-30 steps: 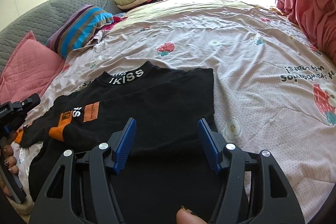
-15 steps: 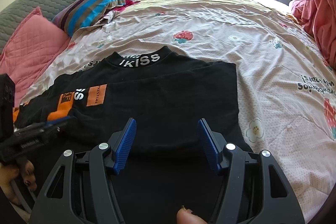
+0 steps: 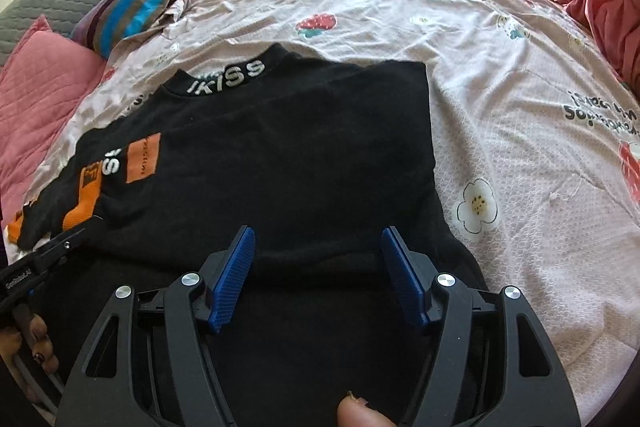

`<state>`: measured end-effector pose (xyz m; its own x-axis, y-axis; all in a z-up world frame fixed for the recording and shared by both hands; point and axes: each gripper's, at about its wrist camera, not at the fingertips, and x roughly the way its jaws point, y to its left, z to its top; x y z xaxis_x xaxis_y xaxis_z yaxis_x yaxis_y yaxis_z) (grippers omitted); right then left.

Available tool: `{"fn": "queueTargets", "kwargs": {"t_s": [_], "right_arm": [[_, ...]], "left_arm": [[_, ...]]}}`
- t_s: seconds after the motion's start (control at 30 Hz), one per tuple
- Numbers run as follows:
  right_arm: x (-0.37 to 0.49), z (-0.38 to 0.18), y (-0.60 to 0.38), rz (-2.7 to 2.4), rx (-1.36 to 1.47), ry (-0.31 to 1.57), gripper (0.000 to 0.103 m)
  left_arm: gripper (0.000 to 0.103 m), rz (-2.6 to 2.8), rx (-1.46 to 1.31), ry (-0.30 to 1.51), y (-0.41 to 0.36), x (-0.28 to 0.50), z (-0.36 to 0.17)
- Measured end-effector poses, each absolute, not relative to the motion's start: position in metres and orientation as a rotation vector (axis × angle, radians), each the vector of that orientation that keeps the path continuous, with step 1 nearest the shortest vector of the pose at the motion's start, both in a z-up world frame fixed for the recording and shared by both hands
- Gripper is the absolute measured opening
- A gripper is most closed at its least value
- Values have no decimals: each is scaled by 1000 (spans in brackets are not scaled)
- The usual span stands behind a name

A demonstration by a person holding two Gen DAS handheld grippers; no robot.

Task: Fold small clothes
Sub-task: 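Move the left gripper toward the other sleeve's orange cuff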

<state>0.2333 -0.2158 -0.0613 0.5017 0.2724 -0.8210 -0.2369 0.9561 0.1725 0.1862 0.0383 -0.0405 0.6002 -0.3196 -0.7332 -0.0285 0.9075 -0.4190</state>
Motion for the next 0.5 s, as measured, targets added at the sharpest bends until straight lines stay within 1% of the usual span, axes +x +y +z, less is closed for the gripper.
{"fn": "queueTargets", "kwargs": {"t_s": [0.1,0.13,0.17,0.33,0.37,0.4,0.43,0.47,0.5], "right_arm": [[229,-53,-215,333,56,968,74],[227,-51,-214,336,55,959,79],[227,-49,-214,338,52,953,81],[224,-43,-214,342,52,939,82],[224,-43,-215,343,57,939,89],[224,-42,-215,342,60,937,93],[223,-40,-216,337,62,930,96],[222,-39,-217,336,62,921,96],[221,-38,-217,337,63,917,96]], "left_arm": [[28,-183,-421,911,39,185,-39],[30,-186,-424,905,39,183,-37],[32,-188,-425,901,39,182,-36],[40,-186,-415,874,39,176,-28],[43,-185,-417,871,39,174,-28],[48,-180,-417,866,40,173,-26],[52,-172,-414,864,40,172,-25],[57,-153,-404,858,41,169,-23],[59,-145,-399,853,42,168,-22]]}}
